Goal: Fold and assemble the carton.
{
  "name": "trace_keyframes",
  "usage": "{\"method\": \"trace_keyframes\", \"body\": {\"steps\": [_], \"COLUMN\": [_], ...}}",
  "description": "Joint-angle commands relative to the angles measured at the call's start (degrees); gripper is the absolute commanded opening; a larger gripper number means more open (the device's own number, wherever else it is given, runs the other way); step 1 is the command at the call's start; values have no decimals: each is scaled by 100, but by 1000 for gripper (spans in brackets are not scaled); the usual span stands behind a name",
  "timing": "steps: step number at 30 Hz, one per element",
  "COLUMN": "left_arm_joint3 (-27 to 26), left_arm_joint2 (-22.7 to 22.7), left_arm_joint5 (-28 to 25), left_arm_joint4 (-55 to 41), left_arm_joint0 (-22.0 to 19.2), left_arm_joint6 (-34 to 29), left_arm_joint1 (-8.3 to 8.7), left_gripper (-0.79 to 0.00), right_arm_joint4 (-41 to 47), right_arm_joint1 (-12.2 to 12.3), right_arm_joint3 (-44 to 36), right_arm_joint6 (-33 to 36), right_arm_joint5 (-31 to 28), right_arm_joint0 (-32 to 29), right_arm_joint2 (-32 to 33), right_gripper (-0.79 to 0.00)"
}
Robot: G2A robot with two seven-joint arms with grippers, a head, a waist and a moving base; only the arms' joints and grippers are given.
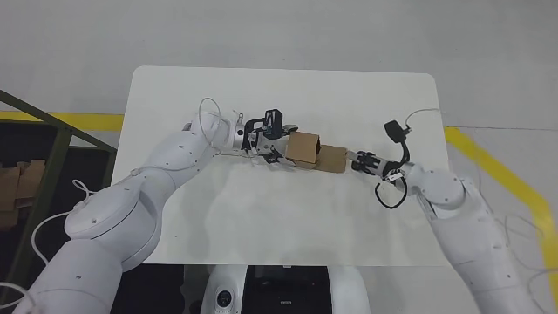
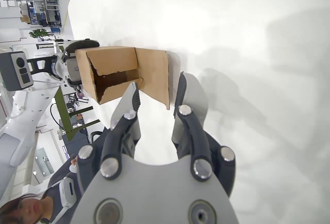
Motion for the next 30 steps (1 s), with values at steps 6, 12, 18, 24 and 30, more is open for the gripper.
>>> {"method": "trace_keyframes", "body": {"steps": [6,12,18,24,30], "left_arm_joint3": [-10,-10,-8,-14,-27], "left_arm_joint2": [-2,-5,-13,-18,-21], "left_arm_joint5": [-7,6,18,23,31], "left_arm_joint4": [5,4,3,12,23], "left_arm_joint0": [-7,0,-1,2,5], "left_arm_joint6": [-7,6,18,23,31], "left_arm_joint1": [2,3,7,12,14], "left_gripper": [-108,-108,-108,-114,-114], "right_arm_joint4": [152,338,502,898,1283], "right_arm_joint1": [-63,-121,-173,-178,-185], "right_arm_joint3": [363,709,931,1037,1085], "right_arm_joint6": [159,276,425,676,969], "right_arm_joint5": [-145,-326,-459,-750,-945], "right_arm_joint0": [282,528,703,750,783], "right_arm_joint2": [-269,-460,-637,-587,-583], "right_gripper": [-505,-505,-483,-508,-496]}}
